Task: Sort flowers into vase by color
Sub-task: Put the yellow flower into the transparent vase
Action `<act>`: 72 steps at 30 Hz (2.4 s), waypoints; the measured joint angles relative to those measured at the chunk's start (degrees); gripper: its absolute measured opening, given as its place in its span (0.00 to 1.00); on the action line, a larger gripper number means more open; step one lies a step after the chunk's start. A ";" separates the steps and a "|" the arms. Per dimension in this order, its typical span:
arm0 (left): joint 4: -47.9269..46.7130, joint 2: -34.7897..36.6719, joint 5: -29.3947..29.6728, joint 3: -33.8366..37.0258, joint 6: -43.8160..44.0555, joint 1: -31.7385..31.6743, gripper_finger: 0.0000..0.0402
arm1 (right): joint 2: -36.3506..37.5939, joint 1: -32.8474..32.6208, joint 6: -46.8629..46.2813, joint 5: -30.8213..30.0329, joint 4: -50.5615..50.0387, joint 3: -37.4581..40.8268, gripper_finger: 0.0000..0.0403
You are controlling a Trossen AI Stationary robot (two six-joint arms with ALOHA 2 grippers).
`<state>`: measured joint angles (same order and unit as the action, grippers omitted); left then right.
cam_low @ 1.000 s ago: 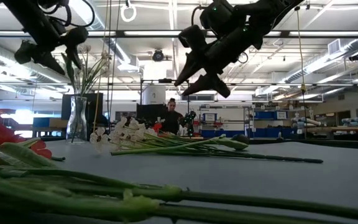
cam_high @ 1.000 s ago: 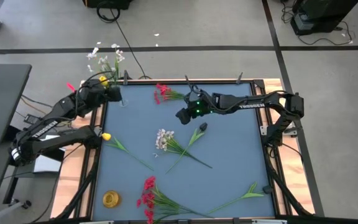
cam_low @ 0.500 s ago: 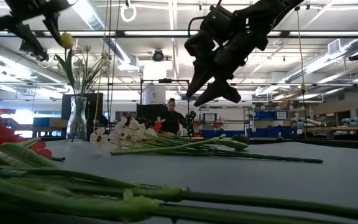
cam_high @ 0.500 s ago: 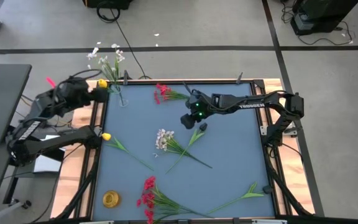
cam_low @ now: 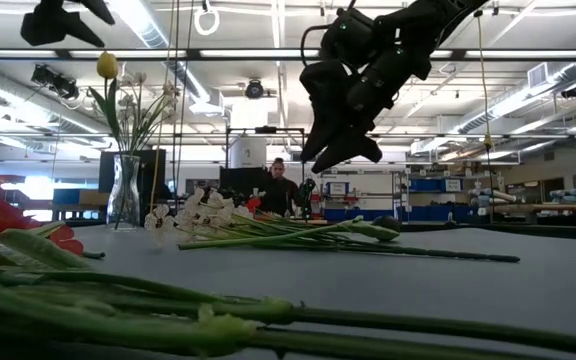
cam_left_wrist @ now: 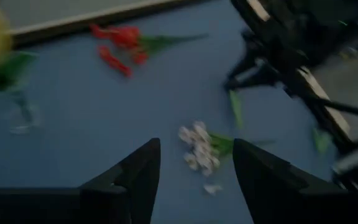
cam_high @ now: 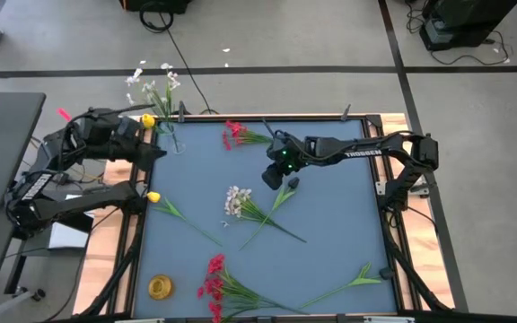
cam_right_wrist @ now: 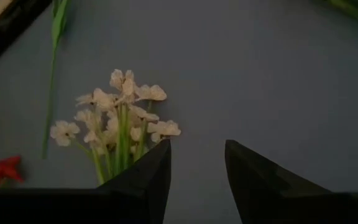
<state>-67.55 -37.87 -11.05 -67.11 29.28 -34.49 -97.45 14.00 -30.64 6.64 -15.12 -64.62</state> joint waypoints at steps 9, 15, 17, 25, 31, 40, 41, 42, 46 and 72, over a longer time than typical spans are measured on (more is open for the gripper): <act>-0.01 -0.45 -3.45 0.05 -8.83 4.20 0.51 | 0.00 -2.90 -12.39 -5.00 2.49 0.00 0.38; 0.31 -1.17 -3.19 0.10 -13.53 5.32 0.51 | -0.01 -7.87 -21.13 -8.55 8.62 0.00 0.37; 0.33 -1.41 -3.61 0.11 -15.35 6.05 0.51 | -0.76 -10.31 -21.08 -10.95 13.59 0.00 0.37; -0.04 -1.44 -6.75 0.11 -25.39 9.71 0.51 | -11.65 -20.71 4.26 -19.87 42.34 -4.40 0.37; -0.46 -1.46 -7.27 0.11 -28.99 11.60 0.51 | -24.85 -22.03 7.65 -20.76 35.67 -19.46 0.37; -3.38 -1.44 -7.25 0.11 -28.61 12.38 0.51 | -41.37 -22.12 15.44 -20.89 18.02 -42.95 0.37; -3.86 -1.44 -7.25 0.11 -28.59 12.39 0.51 | -43.07 -22.08 17.14 -20.49 18.08 -45.08 0.37; -4.27 -1.48 -7.16 0.11 -28.61 12.37 0.51 | -44.21 -22.10 18.68 -19.90 18.40 -46.52 0.37; -5.06 -1.53 -7.08 0.11 -28.53 12.36 0.51 | -47.82 -22.34 19.73 -18.07 17.69 -50.77 0.37; -2.39 -6.34 3.09 0.11 -27.29 12.36 0.51 | -51.06 -20.61 17.31 -8.50 5.60 -50.99 0.03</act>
<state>-69.95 -44.21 -7.97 -67.00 1.99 -22.13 -148.51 -6.61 -13.33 -1.86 -9.52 -115.61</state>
